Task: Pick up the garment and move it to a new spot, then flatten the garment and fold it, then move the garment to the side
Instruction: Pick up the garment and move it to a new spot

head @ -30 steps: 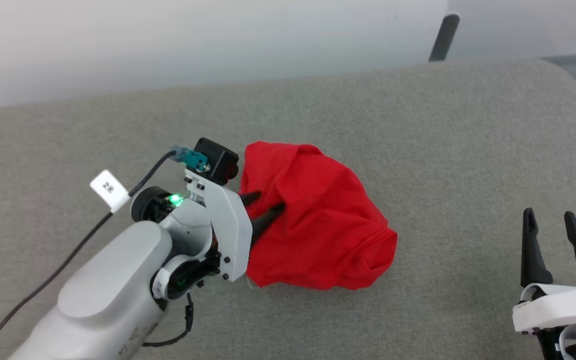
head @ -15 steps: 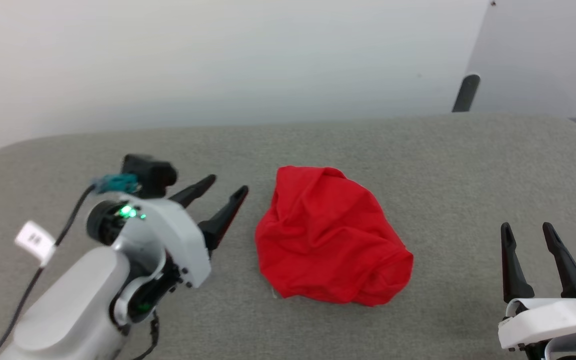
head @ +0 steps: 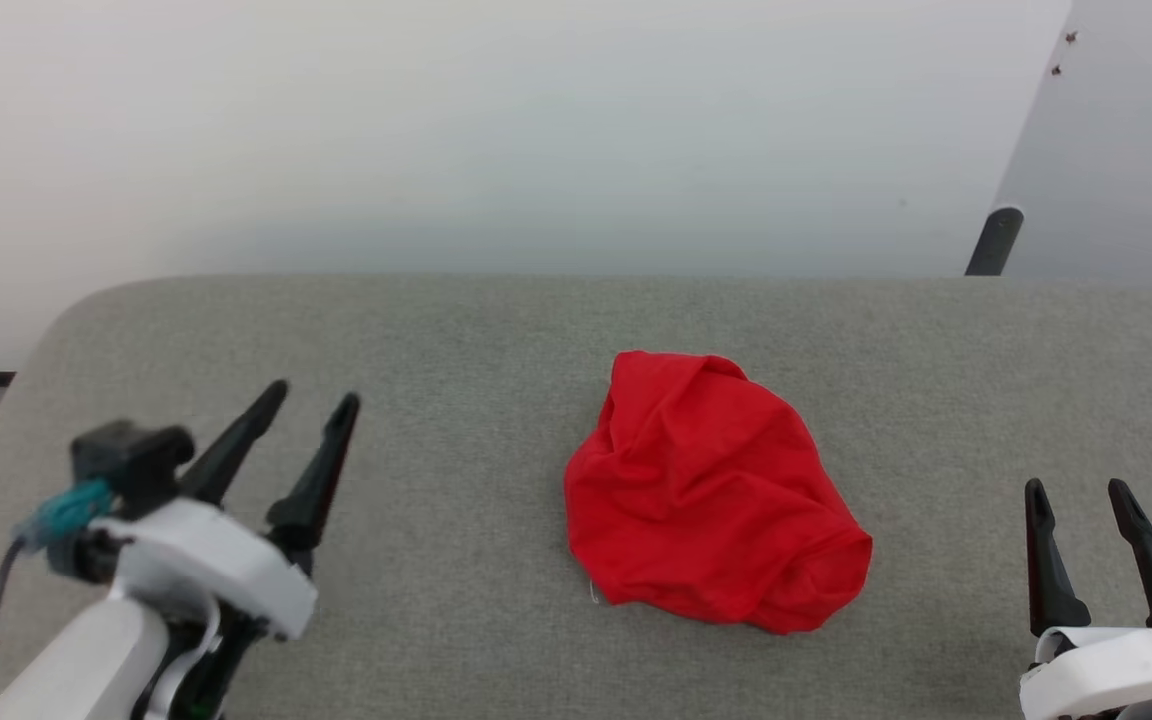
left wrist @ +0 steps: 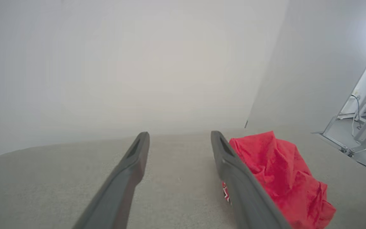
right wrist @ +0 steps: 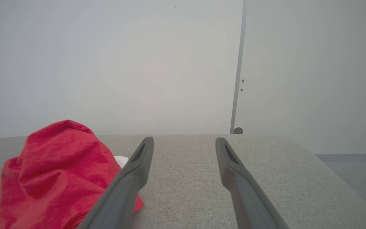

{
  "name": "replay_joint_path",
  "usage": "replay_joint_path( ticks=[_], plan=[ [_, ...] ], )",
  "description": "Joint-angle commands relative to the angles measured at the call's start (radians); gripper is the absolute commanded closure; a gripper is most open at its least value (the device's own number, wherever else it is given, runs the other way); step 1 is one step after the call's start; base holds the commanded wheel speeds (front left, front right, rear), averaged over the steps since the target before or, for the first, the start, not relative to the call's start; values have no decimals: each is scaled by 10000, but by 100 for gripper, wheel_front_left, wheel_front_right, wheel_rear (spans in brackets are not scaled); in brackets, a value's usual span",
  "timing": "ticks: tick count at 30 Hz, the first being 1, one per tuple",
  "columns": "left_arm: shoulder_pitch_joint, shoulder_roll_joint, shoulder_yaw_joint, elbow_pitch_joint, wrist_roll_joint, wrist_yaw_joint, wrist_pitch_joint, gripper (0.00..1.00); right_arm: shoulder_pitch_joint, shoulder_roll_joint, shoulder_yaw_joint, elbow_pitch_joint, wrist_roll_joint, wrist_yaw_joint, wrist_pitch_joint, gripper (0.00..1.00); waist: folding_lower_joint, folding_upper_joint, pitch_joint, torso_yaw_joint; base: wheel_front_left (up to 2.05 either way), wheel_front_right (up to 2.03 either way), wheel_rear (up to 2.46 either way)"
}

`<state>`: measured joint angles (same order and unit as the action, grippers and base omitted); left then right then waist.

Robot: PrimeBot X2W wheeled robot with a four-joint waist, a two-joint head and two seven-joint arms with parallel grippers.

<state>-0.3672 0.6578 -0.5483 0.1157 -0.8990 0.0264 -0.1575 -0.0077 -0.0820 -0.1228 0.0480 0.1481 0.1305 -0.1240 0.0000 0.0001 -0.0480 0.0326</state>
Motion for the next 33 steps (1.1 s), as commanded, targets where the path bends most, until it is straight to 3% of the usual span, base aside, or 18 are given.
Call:
replay_joint_path(
  ticks=[1, 8, 15, 22, 33],
  plan=[
    [218, 82, 77, 12, 92, 12, -194, 0, 136, -34, -16, 51, 39, 4, -74, 0, 0, -1, -92, 93, 0, 0, 0],
    [1237, 240, 743, 143, 126, 281, -920, 0, 225, -181, -143, 330, 30, 4, -260, 0, 0, -1, -267, 325, 0, 0, 0],
    [2097, 122, 1556, 252, 480, 102, -1068, 0, 407, -204, -329, 516, -114, 4, -533, 0, 0, -1, -361, 521, 0, 0, 0],
    [2988, -349, 2815, 219, 1133, -211, -1072, 0, 590, -62, -570, 552, -234, 4, -606, 0, 0, -1, -387, 541, 0, 0, 0],
    [3494, -876, 3684, 184, 1839, -660, -1075, 0, 584, 32, -571, 445, -322, 4, -549, 0, 0, -1, -339, 526, 0, 0, 0]
  ],
)
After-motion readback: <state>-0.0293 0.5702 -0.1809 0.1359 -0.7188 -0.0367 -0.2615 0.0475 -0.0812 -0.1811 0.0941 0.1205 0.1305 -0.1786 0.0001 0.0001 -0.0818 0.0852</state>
